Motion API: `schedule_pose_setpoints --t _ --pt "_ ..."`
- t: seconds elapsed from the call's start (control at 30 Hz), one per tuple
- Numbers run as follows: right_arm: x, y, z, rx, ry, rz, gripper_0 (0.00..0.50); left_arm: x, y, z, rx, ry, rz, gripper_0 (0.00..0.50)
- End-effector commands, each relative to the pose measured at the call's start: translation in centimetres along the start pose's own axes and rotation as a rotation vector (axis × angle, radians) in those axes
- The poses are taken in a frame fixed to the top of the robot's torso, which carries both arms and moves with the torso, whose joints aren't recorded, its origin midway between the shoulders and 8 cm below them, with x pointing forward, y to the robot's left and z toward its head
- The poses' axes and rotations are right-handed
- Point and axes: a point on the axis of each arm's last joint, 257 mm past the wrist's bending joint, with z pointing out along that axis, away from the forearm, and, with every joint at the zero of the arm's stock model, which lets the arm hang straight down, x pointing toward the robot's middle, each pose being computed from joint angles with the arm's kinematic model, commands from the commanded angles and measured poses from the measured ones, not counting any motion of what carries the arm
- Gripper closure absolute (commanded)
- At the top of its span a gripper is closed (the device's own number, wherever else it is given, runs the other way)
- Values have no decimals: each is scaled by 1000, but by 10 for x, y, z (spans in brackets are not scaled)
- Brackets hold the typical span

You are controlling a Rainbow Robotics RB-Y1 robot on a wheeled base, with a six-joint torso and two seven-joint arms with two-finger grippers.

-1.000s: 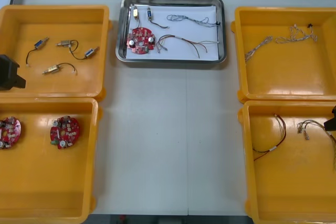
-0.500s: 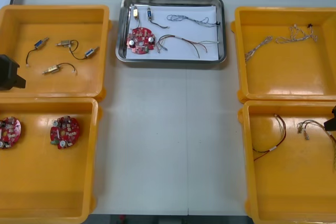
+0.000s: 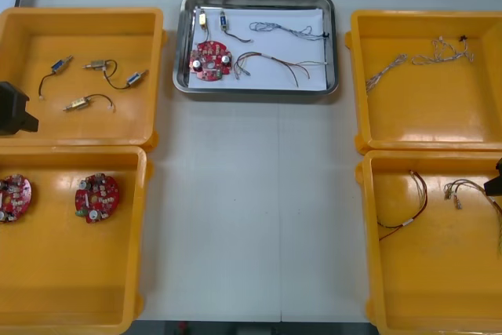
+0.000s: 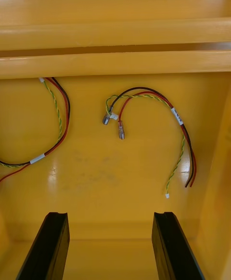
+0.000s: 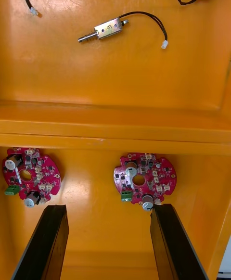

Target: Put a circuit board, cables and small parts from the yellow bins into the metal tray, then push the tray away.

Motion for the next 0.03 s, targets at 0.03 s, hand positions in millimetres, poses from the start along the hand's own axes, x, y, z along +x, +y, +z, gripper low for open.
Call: schedule_pose_setpoints --t 0.03 --pt "2 -7 -3 4 -9 61 0 -1 15 -9 -32 -6 78 0"
